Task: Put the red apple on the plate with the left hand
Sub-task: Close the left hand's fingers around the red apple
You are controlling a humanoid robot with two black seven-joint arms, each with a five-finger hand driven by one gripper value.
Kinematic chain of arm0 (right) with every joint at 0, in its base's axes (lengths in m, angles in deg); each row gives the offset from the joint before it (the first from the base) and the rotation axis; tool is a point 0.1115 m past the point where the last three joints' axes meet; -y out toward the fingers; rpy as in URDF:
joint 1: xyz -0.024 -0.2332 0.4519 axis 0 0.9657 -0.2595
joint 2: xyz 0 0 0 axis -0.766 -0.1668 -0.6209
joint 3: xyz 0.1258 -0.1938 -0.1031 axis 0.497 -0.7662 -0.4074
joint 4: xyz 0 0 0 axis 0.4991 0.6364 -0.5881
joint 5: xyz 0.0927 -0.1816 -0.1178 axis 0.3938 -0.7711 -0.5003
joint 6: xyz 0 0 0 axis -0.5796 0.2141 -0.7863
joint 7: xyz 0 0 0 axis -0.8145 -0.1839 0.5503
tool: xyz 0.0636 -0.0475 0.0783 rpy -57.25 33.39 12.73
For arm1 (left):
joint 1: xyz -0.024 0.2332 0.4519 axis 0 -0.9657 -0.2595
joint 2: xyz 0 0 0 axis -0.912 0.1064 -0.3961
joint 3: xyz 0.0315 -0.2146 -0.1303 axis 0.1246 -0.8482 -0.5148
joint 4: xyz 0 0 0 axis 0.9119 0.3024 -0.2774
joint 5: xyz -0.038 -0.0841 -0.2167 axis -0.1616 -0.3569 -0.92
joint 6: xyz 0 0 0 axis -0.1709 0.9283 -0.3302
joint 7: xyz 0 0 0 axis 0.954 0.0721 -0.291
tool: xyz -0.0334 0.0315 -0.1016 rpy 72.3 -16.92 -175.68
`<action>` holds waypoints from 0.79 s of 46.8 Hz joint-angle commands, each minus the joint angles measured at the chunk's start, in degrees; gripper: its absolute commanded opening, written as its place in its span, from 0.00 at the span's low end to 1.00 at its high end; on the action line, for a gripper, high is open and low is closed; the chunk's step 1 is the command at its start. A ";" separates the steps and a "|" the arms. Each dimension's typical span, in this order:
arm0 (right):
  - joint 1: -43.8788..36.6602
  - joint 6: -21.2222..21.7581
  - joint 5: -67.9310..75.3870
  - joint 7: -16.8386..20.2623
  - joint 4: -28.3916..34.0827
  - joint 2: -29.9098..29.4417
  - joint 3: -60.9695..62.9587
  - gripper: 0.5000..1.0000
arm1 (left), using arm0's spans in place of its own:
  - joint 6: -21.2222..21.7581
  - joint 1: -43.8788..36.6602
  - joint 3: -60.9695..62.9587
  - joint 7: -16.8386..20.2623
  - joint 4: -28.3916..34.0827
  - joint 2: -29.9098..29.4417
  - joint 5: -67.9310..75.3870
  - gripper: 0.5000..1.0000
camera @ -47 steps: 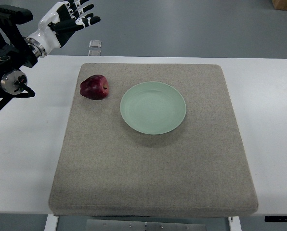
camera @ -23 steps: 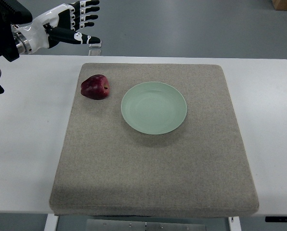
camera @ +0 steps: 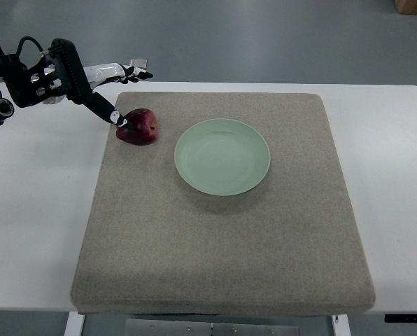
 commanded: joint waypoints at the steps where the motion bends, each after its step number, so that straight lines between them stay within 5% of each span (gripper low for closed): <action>1: 0.01 0.02 0.00 0.00 0.00 0.00 0.00 0.86 | -0.03 0.96 1.10 -0.40 0.18 0.55 0.25 1.00; 27: 0.01 0.02 0.00 0.00 0.00 0.00 0.00 0.86 | 0.24 2.11 4.26 -2.07 2.55 6.96 0.07 1.00; 37: 0.01 0.02 0.00 0.00 0.00 0.00 0.00 0.86 | 3.84 3.25 10.07 -2.07 6.86 10.04 0.07 0.98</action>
